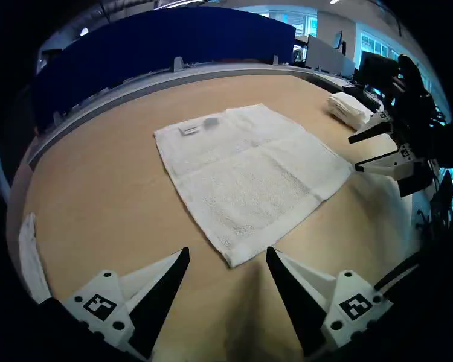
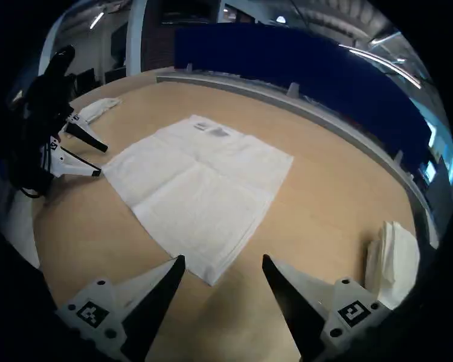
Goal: Fold towel
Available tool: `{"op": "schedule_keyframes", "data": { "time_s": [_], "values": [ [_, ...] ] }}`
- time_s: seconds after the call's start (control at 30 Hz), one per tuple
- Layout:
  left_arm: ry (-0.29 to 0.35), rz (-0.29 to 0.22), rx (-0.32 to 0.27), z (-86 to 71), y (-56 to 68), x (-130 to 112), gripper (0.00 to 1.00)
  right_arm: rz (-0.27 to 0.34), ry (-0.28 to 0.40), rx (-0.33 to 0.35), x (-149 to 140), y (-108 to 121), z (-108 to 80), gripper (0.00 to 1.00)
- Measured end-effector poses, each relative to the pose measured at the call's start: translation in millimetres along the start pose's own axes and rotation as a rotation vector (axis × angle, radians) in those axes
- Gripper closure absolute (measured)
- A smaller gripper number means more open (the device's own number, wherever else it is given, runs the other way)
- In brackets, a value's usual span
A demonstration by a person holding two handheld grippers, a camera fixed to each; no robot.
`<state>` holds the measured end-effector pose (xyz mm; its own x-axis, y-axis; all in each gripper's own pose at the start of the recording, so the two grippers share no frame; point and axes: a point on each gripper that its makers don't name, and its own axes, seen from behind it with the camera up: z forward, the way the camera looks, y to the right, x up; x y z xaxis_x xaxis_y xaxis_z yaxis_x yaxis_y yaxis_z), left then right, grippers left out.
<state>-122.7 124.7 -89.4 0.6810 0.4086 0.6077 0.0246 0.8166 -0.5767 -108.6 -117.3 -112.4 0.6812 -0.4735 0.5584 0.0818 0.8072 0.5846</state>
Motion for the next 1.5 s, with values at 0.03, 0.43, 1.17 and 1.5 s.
{"op": "schedule_keyframes", "data": {
  "time_s": [0.03,0.43,1.17,1.5],
  "values": [
    [-0.004,0.004,0.000,0.5,0.5,-0.9,0.06,-0.001,-0.006,0.002,-2.2,-0.8,0.7,0.03],
    [-0.022,0.034,-0.016,5.2,7.9,-5.3,0.07,0.007,-0.031,0.034,-12.9,-4.8,6.1,0.12],
    [-0.056,0.017,0.027,5.3,1.7,-5.8,0.46,0.028,-0.053,0.085,-21.8,-16.6,11.9,0.48],
    [-0.068,0.021,0.026,6.0,7.9,-5.6,0.60,0.034,-0.053,0.095,-20.3,-19.5,11.3,0.64]
  ]
}}
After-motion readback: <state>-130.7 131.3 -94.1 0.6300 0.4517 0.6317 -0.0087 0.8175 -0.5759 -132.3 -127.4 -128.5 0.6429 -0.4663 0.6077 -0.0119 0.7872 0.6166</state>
